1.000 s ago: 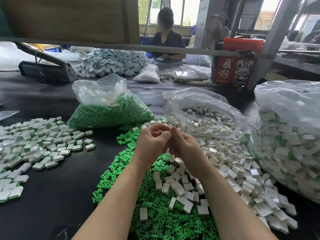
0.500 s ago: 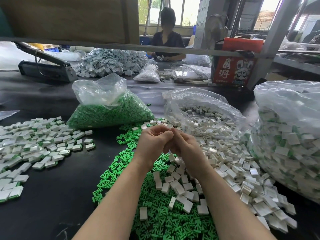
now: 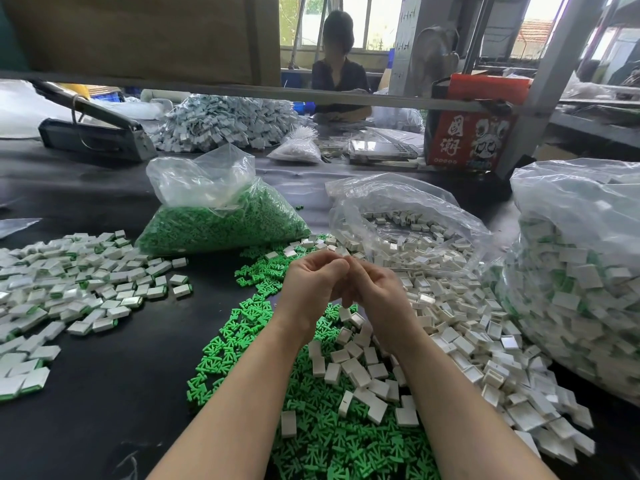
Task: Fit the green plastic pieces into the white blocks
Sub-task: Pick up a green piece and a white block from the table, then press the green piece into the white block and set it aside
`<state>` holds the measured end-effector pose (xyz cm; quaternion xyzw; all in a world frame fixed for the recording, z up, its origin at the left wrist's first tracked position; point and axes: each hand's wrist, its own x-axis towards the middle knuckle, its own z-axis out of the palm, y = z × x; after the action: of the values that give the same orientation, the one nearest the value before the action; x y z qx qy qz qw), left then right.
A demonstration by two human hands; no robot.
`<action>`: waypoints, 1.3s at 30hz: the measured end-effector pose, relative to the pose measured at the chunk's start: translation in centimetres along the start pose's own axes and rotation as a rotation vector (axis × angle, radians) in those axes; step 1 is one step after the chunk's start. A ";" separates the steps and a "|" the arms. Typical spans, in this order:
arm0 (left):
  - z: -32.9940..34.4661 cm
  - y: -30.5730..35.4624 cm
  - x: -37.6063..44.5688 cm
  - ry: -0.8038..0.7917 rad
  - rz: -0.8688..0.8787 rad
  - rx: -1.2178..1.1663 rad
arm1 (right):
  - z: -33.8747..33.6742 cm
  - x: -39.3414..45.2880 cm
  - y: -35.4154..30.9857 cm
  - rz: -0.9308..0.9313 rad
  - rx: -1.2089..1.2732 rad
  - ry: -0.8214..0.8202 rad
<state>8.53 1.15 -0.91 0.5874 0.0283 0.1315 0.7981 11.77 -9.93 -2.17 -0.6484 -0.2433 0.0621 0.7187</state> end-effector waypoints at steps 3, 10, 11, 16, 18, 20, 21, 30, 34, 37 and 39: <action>0.0 0.0 -0.1 0.005 -0.009 0.002 | 0.0 0.0 0.0 0.011 -0.008 -0.002; -0.1 0.0 -0.2 0.009 -0.035 0.000 | -0.2 0.0 0.1 0.027 -0.032 -0.003; -0.1 0.0 -0.2 0.009 -0.036 0.004 | -0.2 0.0 0.1 0.029 -0.032 -0.003; -0.6 0.1 0.1 -0.024 -0.041 0.047 | 0.0 0.0 -0.1 0.094 0.028 -0.031; -1.1 0.4 0.2 -0.060 -0.066 0.039 | 0.0 0.0 -0.1 0.131 0.092 -0.051; -1.5 0.5 0.3 -0.102 -0.096 0.032 | 0.0 0.1 -0.2 0.147 0.134 -0.045; -1.7 0.5 0.3 -0.113 -0.109 0.032 | -0.1 0.1 -0.2 0.154 0.147 -0.037; -3.2 0.9 1.0 -0.092 -0.198 0.002 | -0.4 0.4 -0.5 0.181 0.148 0.000; -5.7 1.9 1.3 0.062 -0.124 0.173 | -0.5 0.7 -0.5 0.105 0.074 0.080; -9.2 2.3 1.4 0.334 -0.001 0.553 | -0.7 0.7 -0.3 0.049 -0.083 0.168; -11.6 2.5 1.2 0.485 0.027 0.860 | -0.8 0.8 -0.2 0.033 -0.243 0.230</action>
<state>6.94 12.91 -2.03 0.8163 0.2575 0.2510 0.4521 12.71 -10.35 -1.80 -0.7373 -0.1546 -0.0307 0.6569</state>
